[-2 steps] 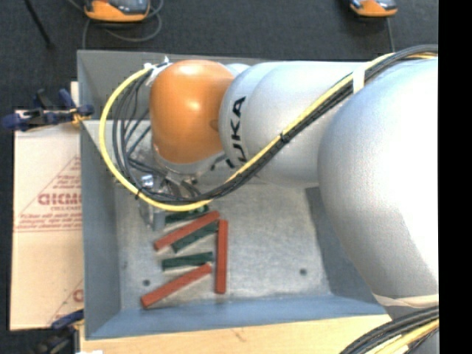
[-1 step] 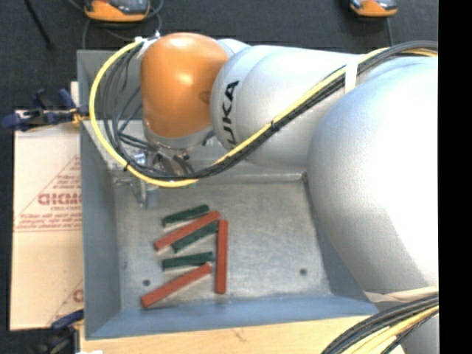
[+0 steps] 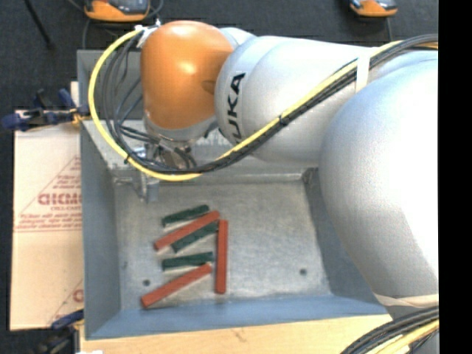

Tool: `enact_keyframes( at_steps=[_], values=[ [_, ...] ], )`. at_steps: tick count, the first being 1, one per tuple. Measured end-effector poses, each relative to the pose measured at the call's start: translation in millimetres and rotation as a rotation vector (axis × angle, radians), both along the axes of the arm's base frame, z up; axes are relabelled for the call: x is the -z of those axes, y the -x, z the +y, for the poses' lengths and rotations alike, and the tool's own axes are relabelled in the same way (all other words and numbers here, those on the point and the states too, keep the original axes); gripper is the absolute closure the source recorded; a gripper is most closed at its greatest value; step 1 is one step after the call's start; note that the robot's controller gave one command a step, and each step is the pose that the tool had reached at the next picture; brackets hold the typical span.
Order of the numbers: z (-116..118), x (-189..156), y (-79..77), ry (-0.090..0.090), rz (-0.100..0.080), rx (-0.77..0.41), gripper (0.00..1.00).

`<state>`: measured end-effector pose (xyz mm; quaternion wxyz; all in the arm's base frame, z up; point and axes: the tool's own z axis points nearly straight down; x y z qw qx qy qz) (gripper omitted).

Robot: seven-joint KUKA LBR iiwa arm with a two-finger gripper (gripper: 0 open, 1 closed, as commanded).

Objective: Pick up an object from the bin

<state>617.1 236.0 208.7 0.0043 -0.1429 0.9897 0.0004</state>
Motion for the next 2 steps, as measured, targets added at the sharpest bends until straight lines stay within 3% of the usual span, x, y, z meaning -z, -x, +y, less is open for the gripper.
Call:
enact_keyframes(
  at_steps=[1, 2],
  values=[
    [-18, 14, 4.2, 0.002, 0.005, 0.001, 1.00],
    [-66, 28, 27.1, 0.004, 0.007, -0.144, 1.00]
  ],
)
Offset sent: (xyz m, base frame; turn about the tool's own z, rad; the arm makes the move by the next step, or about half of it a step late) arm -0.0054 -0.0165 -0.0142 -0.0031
